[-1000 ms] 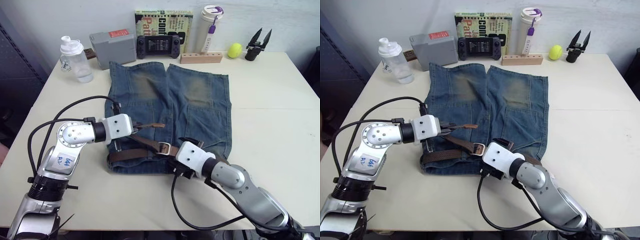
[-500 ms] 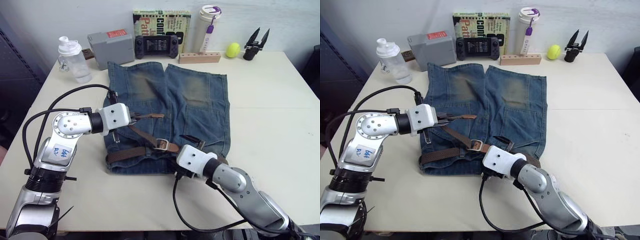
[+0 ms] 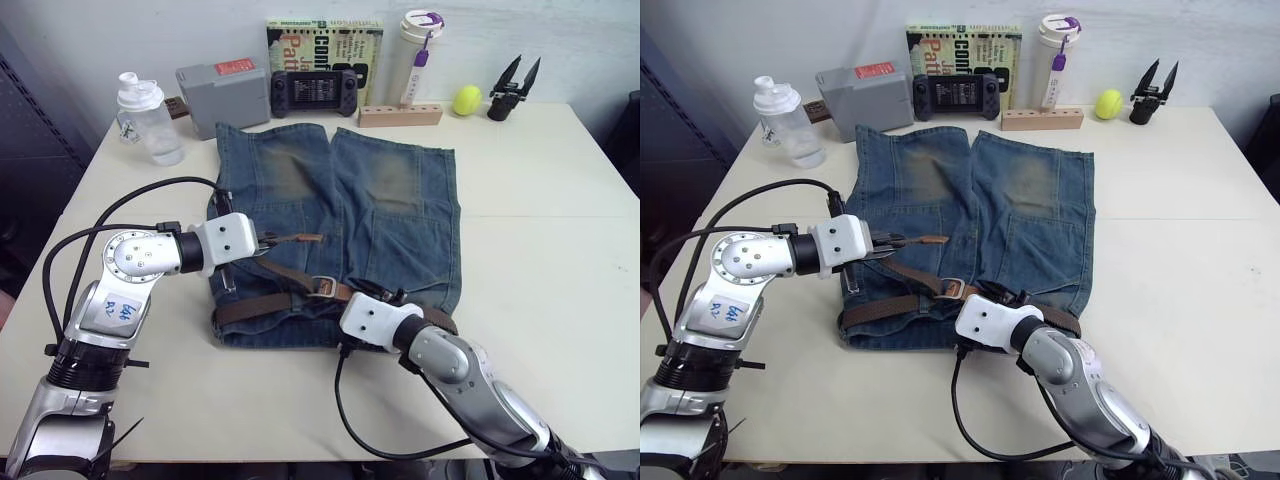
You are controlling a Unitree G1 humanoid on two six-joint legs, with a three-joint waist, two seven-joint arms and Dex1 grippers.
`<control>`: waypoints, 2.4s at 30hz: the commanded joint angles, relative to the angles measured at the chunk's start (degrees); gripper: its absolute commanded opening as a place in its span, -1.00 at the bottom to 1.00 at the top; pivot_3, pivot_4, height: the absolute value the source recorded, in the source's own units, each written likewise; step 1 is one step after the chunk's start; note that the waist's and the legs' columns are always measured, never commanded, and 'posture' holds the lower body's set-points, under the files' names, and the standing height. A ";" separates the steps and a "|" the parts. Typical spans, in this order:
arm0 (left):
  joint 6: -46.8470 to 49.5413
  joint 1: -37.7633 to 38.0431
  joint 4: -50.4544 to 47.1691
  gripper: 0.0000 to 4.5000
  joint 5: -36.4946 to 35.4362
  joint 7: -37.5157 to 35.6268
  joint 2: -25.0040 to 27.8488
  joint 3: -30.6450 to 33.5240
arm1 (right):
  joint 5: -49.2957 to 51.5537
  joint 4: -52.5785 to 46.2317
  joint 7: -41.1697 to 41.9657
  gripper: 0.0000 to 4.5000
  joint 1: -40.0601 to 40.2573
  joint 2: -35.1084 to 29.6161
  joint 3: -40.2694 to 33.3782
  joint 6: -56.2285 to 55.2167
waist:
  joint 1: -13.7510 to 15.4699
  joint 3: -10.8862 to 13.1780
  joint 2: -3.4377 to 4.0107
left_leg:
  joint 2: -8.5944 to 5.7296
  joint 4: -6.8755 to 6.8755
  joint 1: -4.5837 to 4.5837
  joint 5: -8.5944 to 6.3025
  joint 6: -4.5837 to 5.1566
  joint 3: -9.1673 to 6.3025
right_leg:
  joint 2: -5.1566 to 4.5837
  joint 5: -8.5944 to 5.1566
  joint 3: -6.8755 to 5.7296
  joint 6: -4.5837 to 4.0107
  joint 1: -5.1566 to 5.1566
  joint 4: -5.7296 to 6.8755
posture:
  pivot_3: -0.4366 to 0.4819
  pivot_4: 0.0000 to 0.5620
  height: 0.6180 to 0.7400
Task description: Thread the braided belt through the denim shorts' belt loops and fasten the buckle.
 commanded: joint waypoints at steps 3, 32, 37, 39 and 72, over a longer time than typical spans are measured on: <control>-0.29 0.51 -0.60 -1.00 0.87 0.60 1.23 0.89 | -2.81 -1.32 0.89 -0.97 -1.44 1.99 -0.53 0.16 | 0.01 0.00 0.00 | 0.00 0.01 0.00 0.00 0.00 0.00 | 0.00 0.00 0.00 0.00 0.00 0.00 | -0.05 -0.47 0.85; -0.97 2.44 -0.32 -1.00 3.45 -3.49 3.87 -2.36 | -10.32 6.22 7.17 -0.97 -8.79 4.86 0.24 -7.82 | -0.14 0.01 0.01 | 0.00 0.00 0.00 0.00 0.00 0.06 | 0.01 0.00 0.00 0.00 -0.02 0.04 | -0.05 -0.47 0.85; -1.07 2.16 -0.47 -1.00 3.58 -4.20 3.41 -3.38 | -10.73 6.12 7.60 -0.97 -8.51 5.27 -0.01 -8.02 | -0.12 0.01 0.01 | 0.00 0.00 0.00 0.00 0.00 0.11 | 0.01 0.00 0.00 0.00 -0.02 0.05 | -0.05 -0.47 0.85; -1.17 1.86 -0.09 -1.00 3.65 -4.21 3.32 -3.60 | -10.77 6.10 7.80 -0.97 -8.37 5.52 -0.10 -7.98 | -0.12 0.01 0.01 | 0.00 0.00 0.00 0.00 0.00 0.16 | 0.01 0.00 -0.01 0.00 -0.02 0.06 | -0.05 -0.47 0.85; -8.08 -6.29 4.79 -1.00 5.58 -11.49 8.73 -3.55 | -12.03 7.68 8.15 -0.97 -8.48 7.14 -1.18 -10.27 | -0.23 0.01 0.00 | 0.01 -0.01 0.00 0.00 0.00 0.53 | 0.02 0.00 0.01 -0.01 -0.07 0.10 | -0.05 -0.47 0.85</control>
